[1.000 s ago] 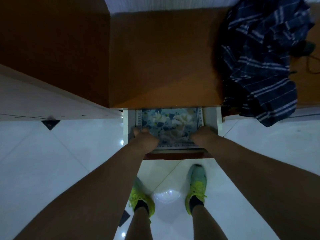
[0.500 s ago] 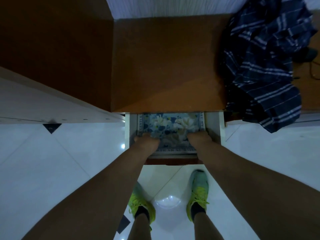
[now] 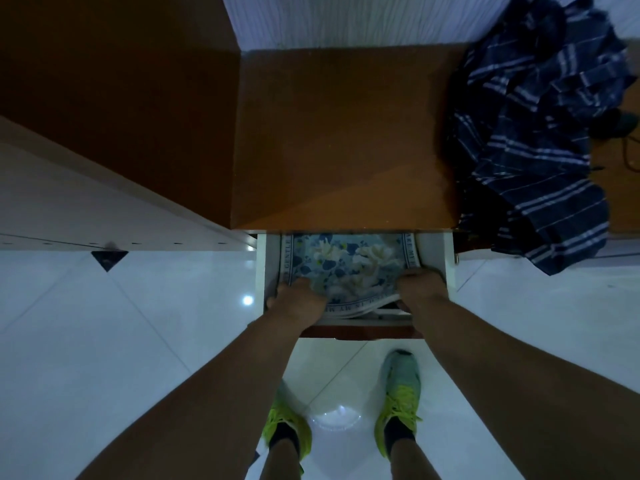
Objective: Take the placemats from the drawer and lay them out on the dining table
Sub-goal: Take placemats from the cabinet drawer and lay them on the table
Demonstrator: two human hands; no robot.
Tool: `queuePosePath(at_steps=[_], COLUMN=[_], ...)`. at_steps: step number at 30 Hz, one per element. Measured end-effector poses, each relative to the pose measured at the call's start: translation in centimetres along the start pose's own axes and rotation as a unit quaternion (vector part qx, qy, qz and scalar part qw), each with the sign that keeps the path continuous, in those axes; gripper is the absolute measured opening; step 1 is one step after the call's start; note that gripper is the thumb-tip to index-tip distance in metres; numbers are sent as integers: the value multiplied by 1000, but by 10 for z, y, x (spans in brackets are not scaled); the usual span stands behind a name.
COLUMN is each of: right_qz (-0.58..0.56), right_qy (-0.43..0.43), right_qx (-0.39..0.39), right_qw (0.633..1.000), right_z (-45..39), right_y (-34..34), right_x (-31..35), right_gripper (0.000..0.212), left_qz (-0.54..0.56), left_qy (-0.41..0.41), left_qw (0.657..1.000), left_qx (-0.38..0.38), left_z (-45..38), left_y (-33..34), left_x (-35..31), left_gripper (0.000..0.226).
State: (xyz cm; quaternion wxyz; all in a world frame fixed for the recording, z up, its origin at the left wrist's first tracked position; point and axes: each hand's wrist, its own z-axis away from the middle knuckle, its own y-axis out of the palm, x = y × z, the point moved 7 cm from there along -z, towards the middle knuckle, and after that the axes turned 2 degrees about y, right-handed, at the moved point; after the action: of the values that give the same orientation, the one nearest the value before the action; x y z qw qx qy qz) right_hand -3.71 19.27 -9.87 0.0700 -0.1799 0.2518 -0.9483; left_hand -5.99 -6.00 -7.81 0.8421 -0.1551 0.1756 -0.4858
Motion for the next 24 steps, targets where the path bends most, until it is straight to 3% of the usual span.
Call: queuePosePath(at_steps=[4,6,8,10,11,13,17,20,24], right_qz=[76,58,-76,-234,-260,-265,-243,-244,-65], right_qy=[-100,-134,-103,-40,-28,-31,-36,-30,-63], right_qx=[27,32,67,109,114,122,165,206,213], right_qw=[992,989,990,965,958,956,955,947,973], right_z=[14,28,39,51,58,67,72,67,67], right_y=[-10,-13,-18,-23,-30,-46,-71,-79,-75], right_x=[3,2,-3,-4,0,5,8,1,-8], right_gripper=[44,49,50,50,50,52,55,52,42], left_qz=[5,56,76,97,126,242,424,491,366], left_qy=[5,23,37,43,54,61,22,-4,68], left_qw=[1000,998,996,994,990,968,904,865,924], left_qx=[-1,-24,-33,-23,-25,-23,51,105,86], left_z=[3,12,17,19,20,25,32,35,43], left_y=[3,-4,-6,-5,-7,-14,-17,-19,-30], left_x=[2,-1,3,11,13,14,18,20,25], left_gripper=[84,76,60,66,67,52,38,43,67])
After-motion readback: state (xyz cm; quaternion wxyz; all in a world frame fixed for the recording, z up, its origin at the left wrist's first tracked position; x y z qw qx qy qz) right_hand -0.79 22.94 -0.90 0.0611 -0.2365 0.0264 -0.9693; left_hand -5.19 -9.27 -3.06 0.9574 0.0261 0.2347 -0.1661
